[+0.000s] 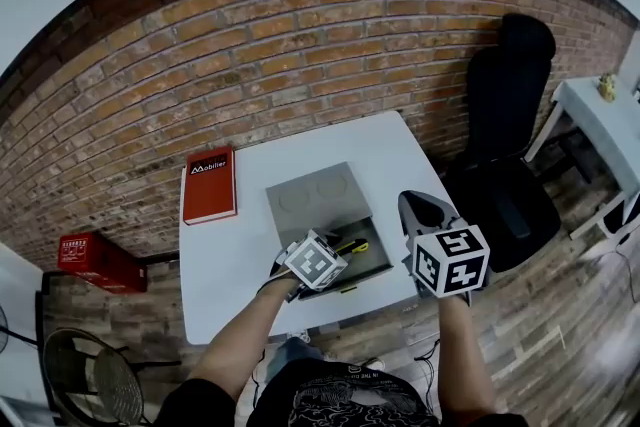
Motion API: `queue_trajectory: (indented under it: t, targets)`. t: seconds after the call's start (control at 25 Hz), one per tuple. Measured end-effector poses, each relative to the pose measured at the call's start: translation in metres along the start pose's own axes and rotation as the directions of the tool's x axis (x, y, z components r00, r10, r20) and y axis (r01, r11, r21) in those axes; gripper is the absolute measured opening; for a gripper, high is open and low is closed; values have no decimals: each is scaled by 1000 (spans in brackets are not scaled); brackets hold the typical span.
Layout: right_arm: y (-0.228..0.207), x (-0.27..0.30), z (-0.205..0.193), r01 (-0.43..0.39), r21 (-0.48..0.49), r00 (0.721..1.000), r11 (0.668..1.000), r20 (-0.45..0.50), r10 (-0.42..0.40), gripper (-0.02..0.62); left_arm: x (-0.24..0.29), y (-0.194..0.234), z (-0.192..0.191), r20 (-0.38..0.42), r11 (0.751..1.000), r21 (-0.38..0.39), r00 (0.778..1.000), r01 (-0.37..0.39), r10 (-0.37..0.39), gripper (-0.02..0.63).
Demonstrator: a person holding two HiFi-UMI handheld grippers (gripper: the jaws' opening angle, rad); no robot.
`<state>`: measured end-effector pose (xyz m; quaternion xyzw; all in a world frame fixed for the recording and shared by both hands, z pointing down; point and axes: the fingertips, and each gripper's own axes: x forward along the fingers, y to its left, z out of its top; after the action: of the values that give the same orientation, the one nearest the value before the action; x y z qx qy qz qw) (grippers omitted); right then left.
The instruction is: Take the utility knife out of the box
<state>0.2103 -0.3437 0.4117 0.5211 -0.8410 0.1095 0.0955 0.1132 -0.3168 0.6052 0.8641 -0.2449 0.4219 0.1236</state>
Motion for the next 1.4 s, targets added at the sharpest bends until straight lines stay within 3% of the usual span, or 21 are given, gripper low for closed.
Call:
queue_trajectory:
  t: [0.6,0.84,1.0,1.16,1.4]
  targets:
    - [-15,17,-9,46,6,998,999,-33,-46,20,33,2,-25,-125,996,37,989,86,-81,190]
    - [-18,23,-11,56,12,998,998,-41,-55,20,40,5,-28,-143,992,100,987,82,-67,190]
    - [-22,25,-11,69,26,997,997,-35,-68,20,44,3,-27,-144,991,86,986,102,-89,188]
    - [-21,28,-13,64,28,997,998,-41,-62,20,42,0,-30,-214,991,69,972,111,-94,132]
    - [-25,22,-15,59,28,997,998,-44,-58,20,42,0,-32,-235,995,41,968,95,-83,129]
